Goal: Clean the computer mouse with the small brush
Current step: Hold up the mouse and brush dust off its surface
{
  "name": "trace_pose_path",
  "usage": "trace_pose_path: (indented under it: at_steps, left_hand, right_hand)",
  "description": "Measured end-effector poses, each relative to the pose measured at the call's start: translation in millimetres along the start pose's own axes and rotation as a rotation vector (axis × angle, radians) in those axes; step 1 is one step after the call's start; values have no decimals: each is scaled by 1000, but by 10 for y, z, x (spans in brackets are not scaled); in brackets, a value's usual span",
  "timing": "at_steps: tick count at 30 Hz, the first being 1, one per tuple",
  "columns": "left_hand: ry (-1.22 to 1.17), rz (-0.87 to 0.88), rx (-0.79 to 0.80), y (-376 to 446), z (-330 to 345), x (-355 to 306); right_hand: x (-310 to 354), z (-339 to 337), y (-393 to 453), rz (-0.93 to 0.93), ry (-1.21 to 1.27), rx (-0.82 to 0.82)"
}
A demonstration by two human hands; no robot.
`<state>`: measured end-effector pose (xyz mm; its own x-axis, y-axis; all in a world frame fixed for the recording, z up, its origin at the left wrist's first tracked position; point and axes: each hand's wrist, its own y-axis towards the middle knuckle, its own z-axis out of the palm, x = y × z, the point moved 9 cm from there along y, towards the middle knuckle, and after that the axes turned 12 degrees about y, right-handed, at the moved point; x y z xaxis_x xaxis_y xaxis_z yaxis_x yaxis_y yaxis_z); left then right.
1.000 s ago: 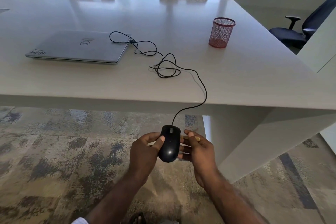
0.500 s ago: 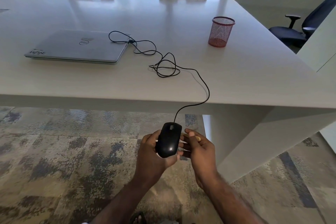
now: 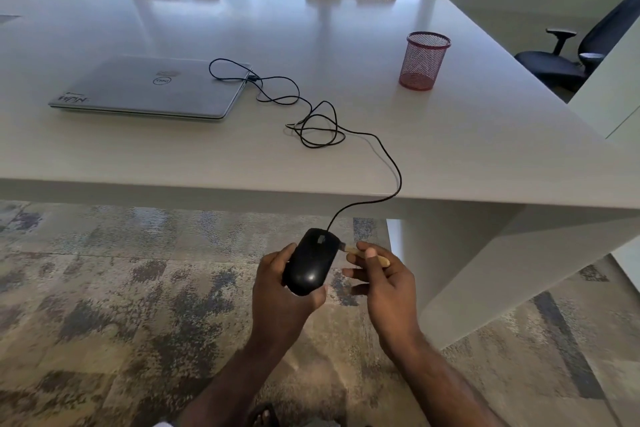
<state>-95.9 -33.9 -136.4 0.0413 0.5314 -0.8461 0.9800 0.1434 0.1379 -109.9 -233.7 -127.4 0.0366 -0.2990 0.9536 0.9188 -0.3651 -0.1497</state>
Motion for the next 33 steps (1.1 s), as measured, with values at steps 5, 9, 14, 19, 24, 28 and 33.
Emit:
trace_pose_path:
  at_steps: [5,9,14,19,24,28,33]
  left_hand:
    - [-7,4,10,2,-16,175]
    - [-28,55,-1,-6,-8,214]
    - [-106,105,-18,-19,-17,229]
    - [-142,165,-16,-21,-46,203]
    - [-178,168,-20,-23,-60,213]
    - [-197,177,-3,-22,-33,213]
    - [-225,180,21,-18,4,207]
  right_hand:
    - [329,-108,25,-167,-108,-4]
    - [681,-161,-43,-368,-105,7]
    - [810,15,-40,-414,-42,132]
    - [696,194,96,-301,-69,223]
    - [720,219,264,-333,-236,201]
    - [786,187,346,-387,-368,176]
    - [802,299,310,-342,-149,259]
